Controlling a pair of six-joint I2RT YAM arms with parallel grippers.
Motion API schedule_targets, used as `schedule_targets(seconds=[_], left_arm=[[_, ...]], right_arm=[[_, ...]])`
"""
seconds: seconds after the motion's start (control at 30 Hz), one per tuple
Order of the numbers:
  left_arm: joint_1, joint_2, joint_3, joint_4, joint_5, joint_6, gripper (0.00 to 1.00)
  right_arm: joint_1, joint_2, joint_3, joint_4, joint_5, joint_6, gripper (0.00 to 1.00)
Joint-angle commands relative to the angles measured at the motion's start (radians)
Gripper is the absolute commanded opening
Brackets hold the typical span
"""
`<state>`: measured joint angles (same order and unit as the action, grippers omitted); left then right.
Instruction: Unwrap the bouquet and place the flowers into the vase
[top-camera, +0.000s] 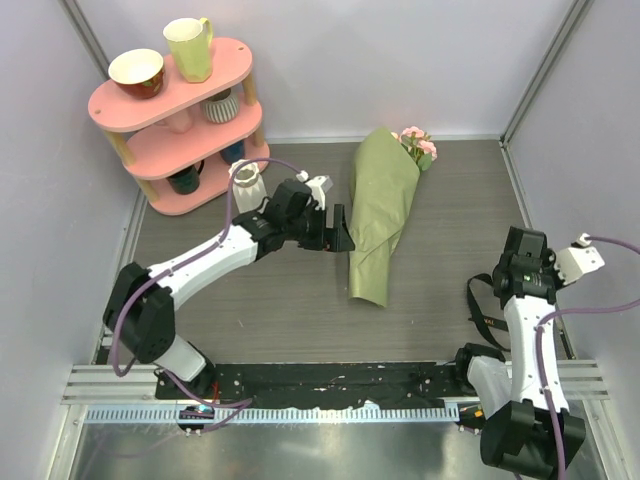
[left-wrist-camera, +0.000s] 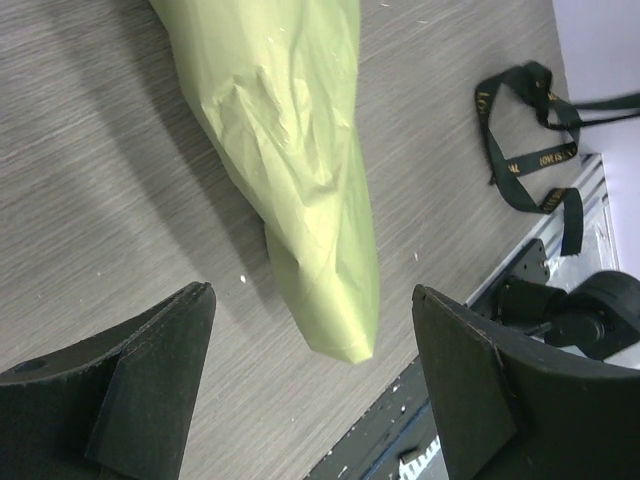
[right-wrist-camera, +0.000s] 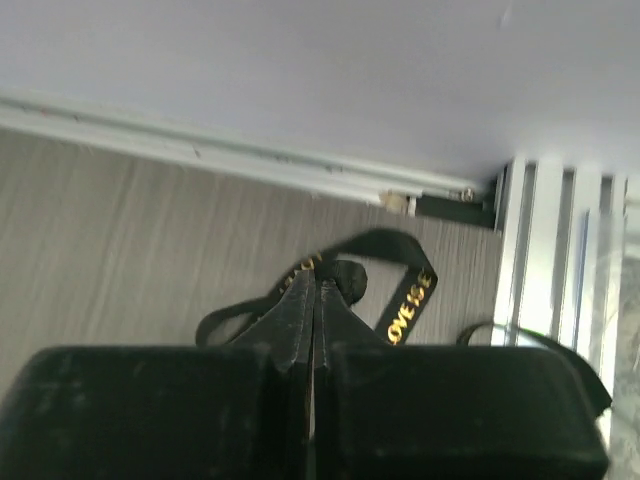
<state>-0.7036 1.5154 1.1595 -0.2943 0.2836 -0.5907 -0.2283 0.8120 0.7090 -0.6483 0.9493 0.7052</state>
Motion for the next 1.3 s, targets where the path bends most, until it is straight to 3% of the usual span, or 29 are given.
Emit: schedule_targets(seconds=[0.0,0.07,0.1,0.13,0.2,0.23,0.4,0.5,0.53,0.57,0.63,0.73,0.87,1.13,1.27], left_arm=[[0.030,0.103,0.077,0.006,0.016,-0.017,0.82],[0.039,0.137,0.104,0.000,-0.004,-0.011,0.78],[0.045,0.163,0.115,-0.015,-0.015,-0.005,0.74],[0.047,0.173,0.140,-0.026,-0.056,0.012,0.71],[0.047,0.193,0.164,-0.063,-0.101,0.029,0.63],[0.047,0.201,0.175,-0.065,-0.130,0.038,0.61],[0.047,0.210,0.175,-0.031,-0.271,0.049,0.50],[0.046,0.287,0.236,-0.067,-0.308,0.066,0.45],[0.046,0.310,0.284,-0.084,-0.311,0.071,0.45],[0.046,0.356,0.302,-0.097,-0.314,0.080,0.43],[0.047,0.391,0.336,-0.106,-0.342,0.084,0.42],[0.046,0.459,0.393,-0.120,-0.348,0.092,0.42],[0.046,0.514,0.431,-0.115,-0.317,0.081,0.42],[0.046,0.612,0.540,-0.088,-0.172,0.091,0.42],[0.030,0.618,0.549,-0.017,-0.057,0.086,0.42]], right_arm=[[-0.046,-0.048,-0.014,0.007,-0.144,0.059,0.11],[-0.033,-0.022,0.016,0.003,-0.123,0.025,0.38],[-0.017,-0.010,0.032,-0.004,-0.106,-0.004,0.63],[-0.002,0.005,0.062,-0.004,-0.101,-0.019,0.76],[0.072,0.033,0.090,0.022,-0.087,-0.079,0.89],[0.110,0.044,0.119,0.032,-0.089,-0.104,0.89],[0.422,0.197,0.185,0.125,-0.156,-0.228,0.85],[0.516,0.332,0.213,0.165,-0.283,-0.239,0.76],[0.524,0.358,0.236,0.162,-0.338,-0.204,0.72],[0.526,0.378,0.234,0.179,-0.380,-0.204,0.53],[0.529,0.417,0.207,0.257,-0.494,-0.188,0.36],[0.529,0.491,0.172,0.361,-0.543,-0.164,0.28],[0.529,0.610,0.168,0.467,-0.784,-0.190,0.16],[0.544,0.769,0.219,0.521,-0.846,-0.162,0.14],[0.563,0.816,0.195,0.642,-0.937,-0.115,0.13]])
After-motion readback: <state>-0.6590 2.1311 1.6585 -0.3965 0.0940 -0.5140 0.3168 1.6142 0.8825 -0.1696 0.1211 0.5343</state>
